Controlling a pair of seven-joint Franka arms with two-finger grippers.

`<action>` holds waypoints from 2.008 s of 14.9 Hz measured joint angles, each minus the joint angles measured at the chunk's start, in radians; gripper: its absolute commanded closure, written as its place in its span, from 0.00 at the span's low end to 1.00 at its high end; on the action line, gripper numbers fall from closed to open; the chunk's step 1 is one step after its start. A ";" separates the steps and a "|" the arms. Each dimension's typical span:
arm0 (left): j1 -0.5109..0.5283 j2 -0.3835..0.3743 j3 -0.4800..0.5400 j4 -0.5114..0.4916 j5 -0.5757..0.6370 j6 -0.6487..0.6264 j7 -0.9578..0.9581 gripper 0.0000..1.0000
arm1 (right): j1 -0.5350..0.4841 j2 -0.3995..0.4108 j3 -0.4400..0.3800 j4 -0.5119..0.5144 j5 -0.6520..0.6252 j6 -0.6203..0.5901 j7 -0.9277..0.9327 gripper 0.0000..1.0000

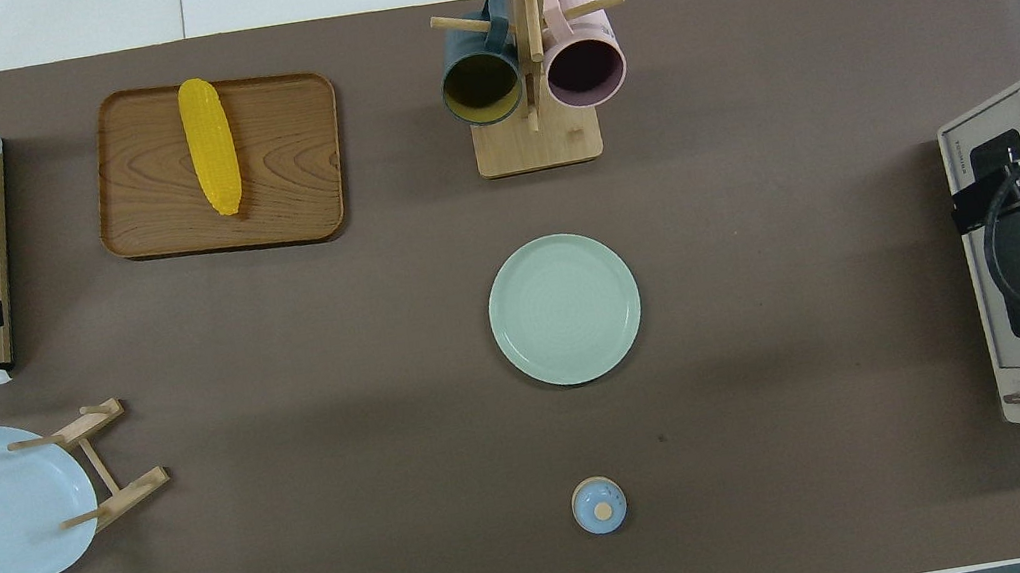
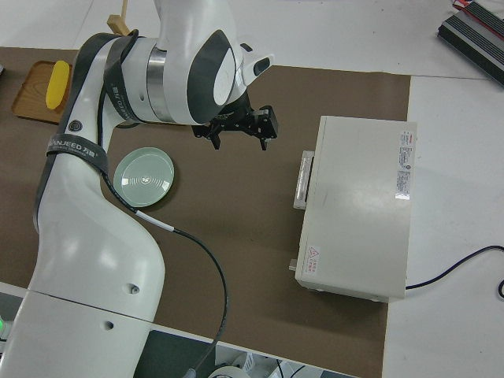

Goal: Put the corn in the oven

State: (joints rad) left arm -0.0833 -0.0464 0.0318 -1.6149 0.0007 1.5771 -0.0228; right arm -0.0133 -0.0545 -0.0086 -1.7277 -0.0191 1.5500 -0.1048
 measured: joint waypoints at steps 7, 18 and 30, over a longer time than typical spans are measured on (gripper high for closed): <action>0.000 0.000 0.000 0.000 0.000 0.001 0.000 0.00 | 0.000 0.000 0.000 0.000 0.000 0.000 0.000 0.00; -0.006 0.052 -0.008 0.001 0.000 0.084 0.000 0.00 | -0.009 0.000 -0.001 -0.009 0.000 0.047 0.000 1.00; -0.085 0.798 -0.017 0.495 -0.042 0.357 -0.001 0.00 | -0.179 0.007 -0.010 -0.264 -0.013 0.360 -0.138 1.00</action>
State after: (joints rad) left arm -0.1685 0.7519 0.0152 -1.1203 -0.0410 1.9339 -0.0241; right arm -0.1922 -0.0472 -0.0186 -1.9921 -0.0325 1.9097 -0.2425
